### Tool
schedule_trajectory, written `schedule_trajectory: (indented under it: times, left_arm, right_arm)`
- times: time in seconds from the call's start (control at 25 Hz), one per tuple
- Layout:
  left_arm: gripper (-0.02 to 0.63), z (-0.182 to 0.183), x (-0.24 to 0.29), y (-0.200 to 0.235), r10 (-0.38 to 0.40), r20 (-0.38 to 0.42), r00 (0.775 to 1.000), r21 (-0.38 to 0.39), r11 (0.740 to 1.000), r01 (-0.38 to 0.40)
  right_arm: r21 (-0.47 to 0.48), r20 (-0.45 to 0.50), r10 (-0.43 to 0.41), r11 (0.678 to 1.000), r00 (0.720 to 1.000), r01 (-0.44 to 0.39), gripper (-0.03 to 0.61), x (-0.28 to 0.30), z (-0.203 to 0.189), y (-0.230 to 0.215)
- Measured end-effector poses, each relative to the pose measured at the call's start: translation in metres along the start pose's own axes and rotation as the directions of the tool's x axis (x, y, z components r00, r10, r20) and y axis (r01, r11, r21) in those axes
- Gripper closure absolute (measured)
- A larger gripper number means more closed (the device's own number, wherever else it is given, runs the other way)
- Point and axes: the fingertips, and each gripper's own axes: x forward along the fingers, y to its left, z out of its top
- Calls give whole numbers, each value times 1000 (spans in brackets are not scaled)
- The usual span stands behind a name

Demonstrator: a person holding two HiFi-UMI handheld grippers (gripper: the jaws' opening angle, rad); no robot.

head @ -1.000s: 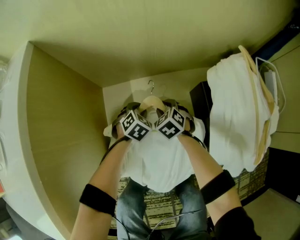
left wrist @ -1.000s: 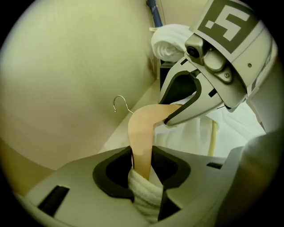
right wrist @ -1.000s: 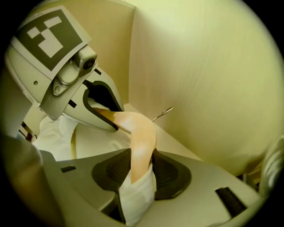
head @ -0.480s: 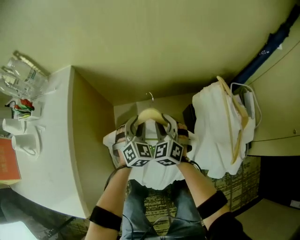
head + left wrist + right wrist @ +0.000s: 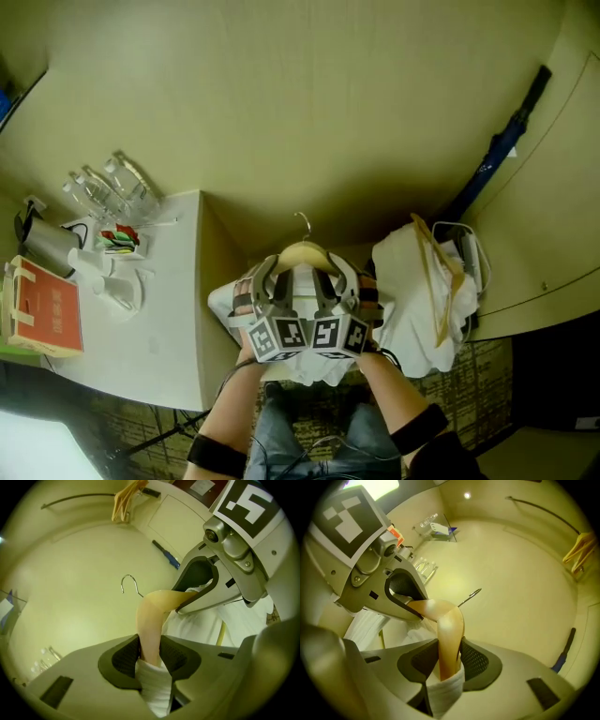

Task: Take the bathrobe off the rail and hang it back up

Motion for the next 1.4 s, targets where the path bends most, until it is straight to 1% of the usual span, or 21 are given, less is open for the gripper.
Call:
schedule_trajectory:
  times: [0.08,0.16,0.28,0.48,0.56,0.72,0.96,1.12,1.24,1.4]
  left_arm:
    - [482,26,-13,26,39,28,999,-6,999,-39]
    - [482,53,-28,51,72,54,996,-16,997,-71]
    - [482,89,-44,83,111,96,989,5,994,-112]
    - [482,165,-71,141,182,181,967,29,981,-190]
    - [482,197,-83,164,204,214,955,29,976,-215]
    - [480,261,-111,210,235,269,934,-4,970,-243]
    - [482,349,-151,270,276,347,896,33,951,-306]
    - [482,395,-176,303,295,382,876,61,938,-342]
    - [482,425,-192,326,300,401,866,82,929,-360]
    - [482,458,-210,353,301,423,855,80,927,-366]
  right_arm:
    - [-24,35,-24,999,999,24,420,-12,30,-24]
    - [-42,44,-35,998,998,37,420,-26,55,-45]
    - [-73,86,-84,993,993,91,420,-45,93,-84]
    - [-89,196,-158,980,968,178,420,-74,157,-153]
    - [-89,228,-177,975,957,201,420,-85,178,-178]
    - [-90,295,-226,961,929,262,420,-111,227,-231]
    - [-73,357,-276,944,892,321,420,-154,295,-306]
    - [-77,382,-307,929,872,361,419,-181,333,-345]
    - [-81,394,-319,922,862,379,419,-198,360,-369]
    - [-81,412,-345,908,843,411,419,-217,392,-399]
